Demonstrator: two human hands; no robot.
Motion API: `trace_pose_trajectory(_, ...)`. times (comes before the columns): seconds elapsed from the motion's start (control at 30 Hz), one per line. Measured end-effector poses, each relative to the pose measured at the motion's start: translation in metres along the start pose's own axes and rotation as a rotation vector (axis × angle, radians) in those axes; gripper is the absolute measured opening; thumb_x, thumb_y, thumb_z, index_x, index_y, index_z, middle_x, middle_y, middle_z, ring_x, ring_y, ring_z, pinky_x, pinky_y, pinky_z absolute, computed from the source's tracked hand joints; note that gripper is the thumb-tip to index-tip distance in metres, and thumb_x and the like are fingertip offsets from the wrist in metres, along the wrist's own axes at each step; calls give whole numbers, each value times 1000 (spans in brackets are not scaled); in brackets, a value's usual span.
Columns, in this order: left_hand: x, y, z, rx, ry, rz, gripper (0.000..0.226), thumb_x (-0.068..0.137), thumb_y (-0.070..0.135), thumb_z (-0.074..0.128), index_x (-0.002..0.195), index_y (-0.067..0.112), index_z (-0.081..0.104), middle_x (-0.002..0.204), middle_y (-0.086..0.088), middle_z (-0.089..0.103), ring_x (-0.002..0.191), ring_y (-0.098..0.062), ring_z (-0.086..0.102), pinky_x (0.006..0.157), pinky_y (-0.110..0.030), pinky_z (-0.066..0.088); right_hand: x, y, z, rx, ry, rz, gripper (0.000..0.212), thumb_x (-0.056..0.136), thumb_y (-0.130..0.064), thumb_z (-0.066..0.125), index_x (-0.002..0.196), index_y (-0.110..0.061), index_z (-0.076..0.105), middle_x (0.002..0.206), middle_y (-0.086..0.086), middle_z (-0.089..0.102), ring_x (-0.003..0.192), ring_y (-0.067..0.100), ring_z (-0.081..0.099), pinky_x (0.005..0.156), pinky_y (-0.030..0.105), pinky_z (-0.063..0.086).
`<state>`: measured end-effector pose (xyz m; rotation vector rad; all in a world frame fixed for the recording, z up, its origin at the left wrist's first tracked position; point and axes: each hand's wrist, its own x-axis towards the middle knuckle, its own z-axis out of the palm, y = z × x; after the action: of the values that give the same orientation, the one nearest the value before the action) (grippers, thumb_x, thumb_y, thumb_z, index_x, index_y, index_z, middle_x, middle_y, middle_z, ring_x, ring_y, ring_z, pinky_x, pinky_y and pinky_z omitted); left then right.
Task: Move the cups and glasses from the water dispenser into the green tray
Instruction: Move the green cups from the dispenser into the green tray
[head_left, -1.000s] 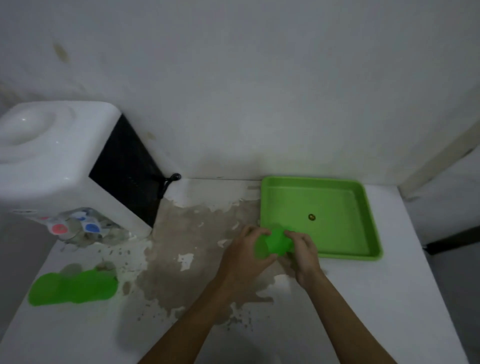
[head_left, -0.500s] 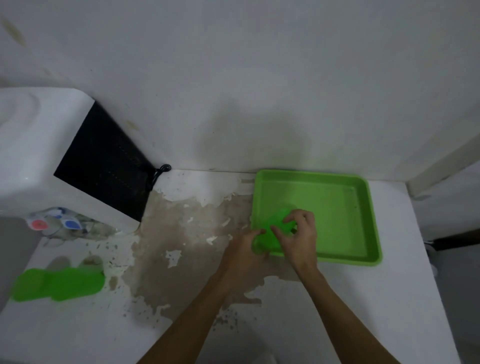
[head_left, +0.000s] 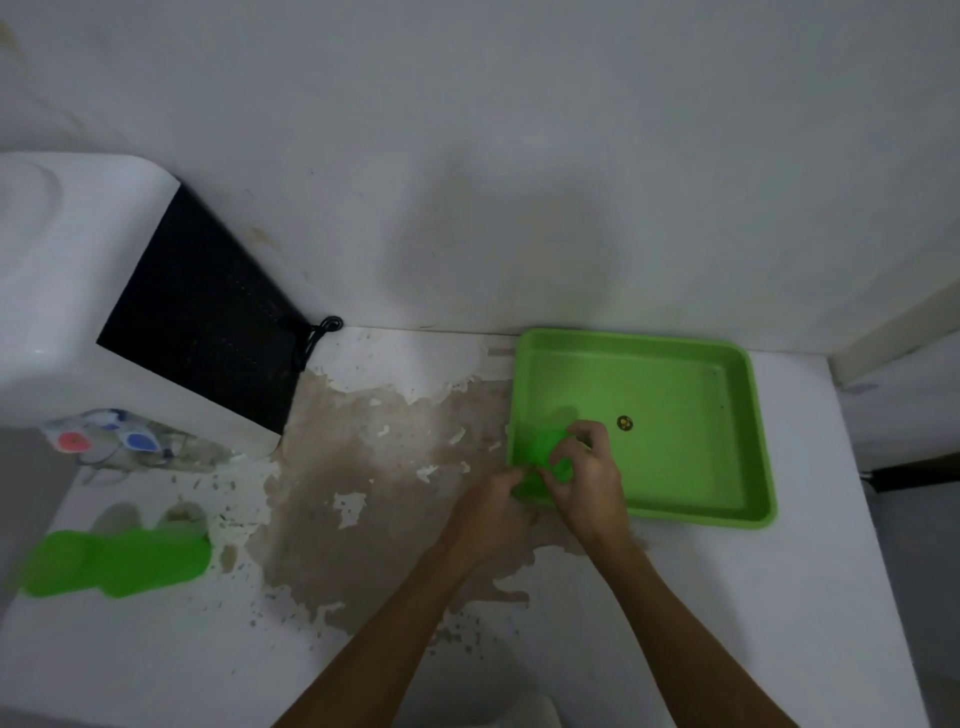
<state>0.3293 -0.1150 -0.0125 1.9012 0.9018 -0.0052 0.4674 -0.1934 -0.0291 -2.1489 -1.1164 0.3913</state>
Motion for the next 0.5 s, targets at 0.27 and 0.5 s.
trace_pose_trajectory(0.27,-34,-34,-28,-1,69,20,43,82,23,75,125,25,68,113,4,72,99,-9,67,86,-25,54,-14,-41,2,-112,167,-50,16,68,-9,81,82,-10,74,108,12,69,100,31,66,83,40,52)
trace_pose_trajectory(0.5,-110,-89,-89,-36,270,-105,12,84,30,70,95,35,70,80,10,66,76,-3,63,73,-27,55,-42,-123,69,142,2,-33,7,76,-10,73,76,-16,68,82,-2,64,72,14,58,65,25,44)
